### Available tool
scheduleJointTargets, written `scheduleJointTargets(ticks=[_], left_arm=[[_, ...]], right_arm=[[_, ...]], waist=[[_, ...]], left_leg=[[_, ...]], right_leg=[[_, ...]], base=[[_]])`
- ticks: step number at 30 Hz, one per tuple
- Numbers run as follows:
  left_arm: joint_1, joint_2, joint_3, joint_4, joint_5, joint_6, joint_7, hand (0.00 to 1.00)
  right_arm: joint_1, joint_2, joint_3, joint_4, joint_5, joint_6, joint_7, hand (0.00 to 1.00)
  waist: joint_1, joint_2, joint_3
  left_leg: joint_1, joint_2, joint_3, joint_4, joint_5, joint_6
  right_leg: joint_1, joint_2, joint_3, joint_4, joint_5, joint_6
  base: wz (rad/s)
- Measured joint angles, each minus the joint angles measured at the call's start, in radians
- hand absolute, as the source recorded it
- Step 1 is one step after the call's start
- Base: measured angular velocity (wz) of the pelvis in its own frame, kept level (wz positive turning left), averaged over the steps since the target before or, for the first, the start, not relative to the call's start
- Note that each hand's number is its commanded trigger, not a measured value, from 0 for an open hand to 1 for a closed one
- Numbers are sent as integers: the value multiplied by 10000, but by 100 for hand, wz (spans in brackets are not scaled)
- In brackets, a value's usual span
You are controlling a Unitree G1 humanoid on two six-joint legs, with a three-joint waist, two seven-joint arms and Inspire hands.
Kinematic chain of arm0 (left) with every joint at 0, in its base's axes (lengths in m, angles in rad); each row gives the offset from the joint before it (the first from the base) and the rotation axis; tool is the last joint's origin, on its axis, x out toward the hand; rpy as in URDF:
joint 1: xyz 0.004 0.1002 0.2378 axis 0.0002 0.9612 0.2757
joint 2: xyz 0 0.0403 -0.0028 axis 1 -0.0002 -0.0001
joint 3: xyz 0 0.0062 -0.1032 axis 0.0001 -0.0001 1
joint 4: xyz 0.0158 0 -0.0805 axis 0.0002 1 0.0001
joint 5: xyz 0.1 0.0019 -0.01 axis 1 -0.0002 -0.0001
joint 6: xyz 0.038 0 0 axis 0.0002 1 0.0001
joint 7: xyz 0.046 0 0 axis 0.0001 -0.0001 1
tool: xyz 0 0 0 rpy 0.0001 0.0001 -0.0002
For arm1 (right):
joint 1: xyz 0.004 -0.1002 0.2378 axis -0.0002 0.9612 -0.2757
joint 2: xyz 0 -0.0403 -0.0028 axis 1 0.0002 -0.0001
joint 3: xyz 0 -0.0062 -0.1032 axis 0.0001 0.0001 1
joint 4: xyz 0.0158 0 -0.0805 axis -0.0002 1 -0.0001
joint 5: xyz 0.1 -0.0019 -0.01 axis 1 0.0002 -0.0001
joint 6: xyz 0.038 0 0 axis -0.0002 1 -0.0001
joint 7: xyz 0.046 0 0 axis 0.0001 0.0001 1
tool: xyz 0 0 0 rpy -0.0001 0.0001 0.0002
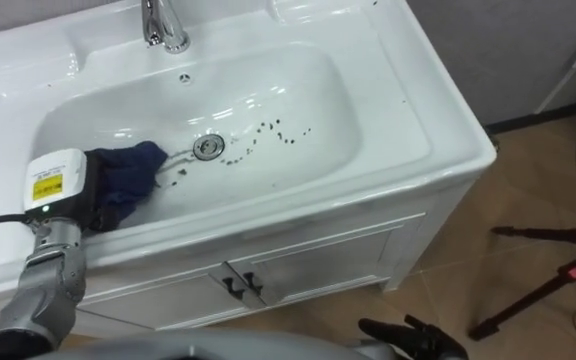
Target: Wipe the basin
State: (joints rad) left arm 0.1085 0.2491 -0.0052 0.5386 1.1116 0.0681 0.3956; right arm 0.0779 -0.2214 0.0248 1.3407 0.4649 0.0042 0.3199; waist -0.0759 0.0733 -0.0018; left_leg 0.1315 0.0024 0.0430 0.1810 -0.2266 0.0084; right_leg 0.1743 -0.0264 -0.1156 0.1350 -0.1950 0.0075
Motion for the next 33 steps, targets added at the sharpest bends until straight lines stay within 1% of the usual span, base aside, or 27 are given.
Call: scheduleJointTargets(ticks=[2, 3, 4, 5, 6, 8, 9, 11, 12, 14, 16, 17, 19, 20, 22, 24, 25, 26, 27, 29, 31, 33], left_arm=[[-33, 0, -19, -9, 219, 72, -173, 100], [-122, 3, -124, -55, 286, 231, -364, 100], [-209, 8, -210, -61, 302, 314, -501, 100], [-402, 37, -396, -99, 340, 484, -825, 100], [-503, 81, -552, -240, 359, 622, -1207, 100], [-624, 86, -758, -501, 364, 811, -1684, 100], [-642, 93, -894, -618, 363, 862, -1914, 100], [-677, 98, -1162, -707, 361, 926, -2155, 100], [-715, 90, -1264, -807, 366, 948, -2340, 100], [-883, 90, -1371, -889, 402, 958, -2629, 100], [-1065, 92, -1426, -926, 401, 993, -2950, 100], [-1159, 99, -1543, -970, 401, 1074, -3128, 100], [-1245, 97, -1658, -1051, 387, 1073, -3353, 100], [-1359, 97, -1852, -1104, 392, 1154, -3529, 100], [-1494, 132, -2283, -1418, 397, 1243, -3787, 100], [-1658, 141, -2951, -1690, 385, 1221, -3865, 100], [-1715, 144, -3156, -1698, 386, 1206, -3872, 100], [-1802, 102, -3444, -1696, 380, 1194, -3881, 100], [-1893, -20, -3611, -1685, 353, 1173, -3885, 100], [-2073, -136, -3835, -1656, 256, 1191, -3892, 100], [-2233, -178, -3966, -1619, 162, 1194, -3939, 100], [-2363, -234, -4136, -1591, -159, 1306, -4060, 100]], right_arm=[[-50, -1, -14, 8, -100, 0, -2, 0], [-105, -1, -10, 23, -109, 15, -2, 0], [-119, -6, -15, 23, -110, 29, -2, 0], [-128, -21, -17, 17, -99, 76, -8, 0], [-174, -21, -15, 14, -79, 104, -24, 0], [-196, -18, -8, -3, -7, 107, -31, 0], [-202, -16, 8, -24, 35, 107, -51, 0], [-207, 1, 19, -37, 81, 97, -119, 0], [-229, 7, 19, -25, 106, 93, -135, 0], [-204, 6, -9, 41, 104, 90, -164, 0], [-250, 23, -9, 74, 225, 77, -187, 0], [-284, 46, -16, 127, 359, 75, -221, 0], [-349, 57, -63, 215, 419, 75, -269, 0], [-380, 54, -72, 211, 425, 71, -280, 0], [-378, 31, -67, 205, 527, 60, -283, 0], [-376, 3, -25, 140, 684, 19, -328, 0], [-377, 4, -46, 141, 766, 6, -337, 0], [-381, 6, -61, 158, 863, -28, -340, 0], [-383, 0, -69, 165, 992, -39, -342, 0], [-462, -6, -85, 229, 1145, -34, -349, 0], [-451, -56, -95, 284, 1197, -24, -349, 0], [-449, -154, -95, 339, 1210, -19, -363, 0]], waist=[[-44, 6, 9], [-84, 24, 18], [-84, 37, 30], [-86, 62, 64], [-126, 83, 70], [-204, 102, 80], [-267, 122, 68], [-349, 141, 66], [-385, 199, 31], [-445, 194, 44], [-570, 247, 46], [-624, 262, 54], [-815, 255, 87], [-910, 311, 79], [-1051, 278, 134], [-1168, 355, 180], [-1239, 376, 188], [-1432, 424, 184], [-1549, 460, 171], [-1701, 491, 167], [-1845, 492, 167], [-2087, 488, 170]], left_leg=[[-19, -1, 2, -2, 0, 0], [-32, -4, -7, 5, 0, 0], [-31, -6, 7, 4, 0, 0], [-37, -8, 24, 3, 0, 1], [-81, -5, 24, 12, 0, 1], [-193, 1, 49, 67, 0, 1], [-245, 8, 70, 67, 1, 0], [-291, 8, 82, 70, 2, 1], [-316, 7, 92, 88, 2, 1], [-338, 6, 102, 89, 2, 2], [-359, 8, 101, 92, 3, 2], [-362, 9, 110, 91, 3, 2], [-383, 3, 104, 88, 3, 3], [-384, 0, 116, 85, 4, 4], [-387, -3, 126, 75, 4, 4], [-398, 0, 245, 70, 4, 5], [-411, 0, 257, 74, 4, 5], [-471, -3, 257, 73, 4, 5], [-517, 0, 295, 72, 4, 5], [-511, 13, 337, 76, 5, 6], [-495, 15, 364, 76, 5, 6], [-494, 4, 364, 72, 5, 6]], right_leg=[[9, -1, -4, -3, 0, 0], [-1, -4, -13, -2, 0, 0], [-9, -6, -8, -3, 0, 0], [-13, -10, 10, -3, 0, 0], [-3, -8, 7, 1, 0, 1], [-56, -10, 30, 8, 0, 0], [-137, -8, 49, 22, 0, 0], [-179, -8, 79, 22, 0, 0], [-205, -9, 95, 18, 0, 0], [-292, -16, 98, 18, 0, 0], [-307, -18, 88, 21, 0, 0], [-300, -19, 95, 20, 0, 0], [-301, -24, 92, 20, 0, 0], [-305, -29, 102, 22, 0, 0], [-305, -40, 97, 22, 0, 0], [-329, -38, 220, 23, 1, 1], [-340, -38, 232, 22, 1, 2], [-384, -40, 219, 22, 1, 2], [-463, -38, 258, 25, 1, 2], [-533, -31, 284, 49, 1, 1], [-530, -31, 308, 68, 1, 2], [-530, -47, 295, 78, 1, 2]], base=[[0], [0], [0], [0], [0], [0], [0], [-2], [0], [0], [0], [0], [0], [0], [0], [-12], [-9], [-4], [-4], [-8], [-3], [4]])
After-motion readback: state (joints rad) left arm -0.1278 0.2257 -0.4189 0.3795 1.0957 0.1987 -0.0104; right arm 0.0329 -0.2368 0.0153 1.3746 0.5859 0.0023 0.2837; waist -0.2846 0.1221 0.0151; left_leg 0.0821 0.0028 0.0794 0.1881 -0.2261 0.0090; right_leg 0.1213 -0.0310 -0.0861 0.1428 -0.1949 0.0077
